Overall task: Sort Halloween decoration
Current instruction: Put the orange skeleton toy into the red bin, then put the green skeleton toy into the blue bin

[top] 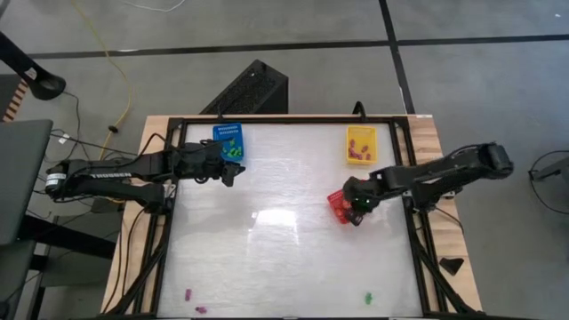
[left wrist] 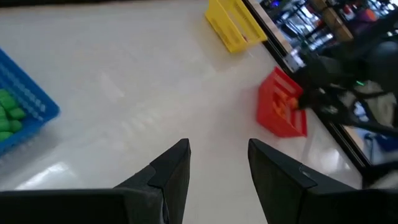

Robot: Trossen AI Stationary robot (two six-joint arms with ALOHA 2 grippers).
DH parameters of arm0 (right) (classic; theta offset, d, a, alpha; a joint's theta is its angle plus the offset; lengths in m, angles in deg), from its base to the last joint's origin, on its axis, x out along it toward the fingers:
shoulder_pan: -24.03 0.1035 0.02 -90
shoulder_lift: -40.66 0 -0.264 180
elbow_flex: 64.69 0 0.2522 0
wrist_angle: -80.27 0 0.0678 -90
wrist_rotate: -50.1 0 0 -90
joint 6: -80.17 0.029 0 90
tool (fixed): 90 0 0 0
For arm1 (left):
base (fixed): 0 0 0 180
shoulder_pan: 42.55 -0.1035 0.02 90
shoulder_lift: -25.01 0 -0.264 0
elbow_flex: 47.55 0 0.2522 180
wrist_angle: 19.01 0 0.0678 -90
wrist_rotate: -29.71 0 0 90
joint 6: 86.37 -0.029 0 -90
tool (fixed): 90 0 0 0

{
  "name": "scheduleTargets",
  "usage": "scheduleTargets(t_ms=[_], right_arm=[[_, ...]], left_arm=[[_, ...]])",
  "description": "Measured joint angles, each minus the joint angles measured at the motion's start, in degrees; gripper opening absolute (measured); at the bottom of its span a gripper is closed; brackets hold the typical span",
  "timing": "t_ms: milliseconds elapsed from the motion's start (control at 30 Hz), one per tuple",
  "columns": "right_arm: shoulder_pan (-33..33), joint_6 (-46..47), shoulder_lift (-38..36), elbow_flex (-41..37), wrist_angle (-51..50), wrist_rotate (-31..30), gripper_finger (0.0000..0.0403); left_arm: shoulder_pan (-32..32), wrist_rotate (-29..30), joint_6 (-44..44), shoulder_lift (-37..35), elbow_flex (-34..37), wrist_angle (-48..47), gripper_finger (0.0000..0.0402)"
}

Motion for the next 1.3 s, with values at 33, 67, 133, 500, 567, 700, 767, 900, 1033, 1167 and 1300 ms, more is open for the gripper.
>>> scheduleTargets(t_ms=[33,67,133,500,567,700,767,900,1033,1167,1300], right_arm=[[-0.86,-1.19,1.08,-0.11,-1.49,0.47,0.0056],[-1.33,-2.13,1.85,-0.14,-2.10,0.50,0.0071],[-1.89,-2.64,2.16,-0.13,-0.74,0.36,0.0121],[1.46,12.41,-8.22,0.63,4.74,7.17,0.0307],[5.43,19.67,-9.33,0.63,4.78,10.37,0.0302],[13.28,33.02,-8.07,0.63,5.64,14.59,0.0291],[17.00,38.31,-6.83,0.63,7.80,14.65,0.0290],[24.17,47.41,-2.86,0.63,13.33,14.59,0.0290],[31.67,54.43,2.97,0.63,19.88,14.13,0.0290],[38.05,62.98,9.78,0.63,25.32,13.08,0.0290],[42.77,70.73,15.80,0.63,29.10,13.08,0.0290]], left_arm=[[0.00,-0.95,0.01,0.00,0.00,-0.02,0.0151],[0.00,-1.69,0.02,0.00,0.00,-0.04,0.0151],[0.02,-2.80,0.03,0.00,0.00,-0.04,0.0151],[0.04,-3.96,-0.41,0.00,0.00,-0.10,0.0151],[0.04,-3.97,-1.00,0.00,0.00,-0.11,0.0151],[0.02,-3.23,-1.72,0.00,0.00,-0.09,0.0151],[0.02,-2.89,-1.98,0.01,0.00,-0.09,0.0151],[0.02,-2.97,-2.01,0.00,0.00,-0.09,0.0151],[0.02,-3.01,-1.73,0.00,0.00,-0.09,0.0151],[0.02,-3.01,-0.96,0.00,0.00,-0.11,0.0151],[0.02,-3.03,2.37,0.00,0.00,-0.08,0.0151]])
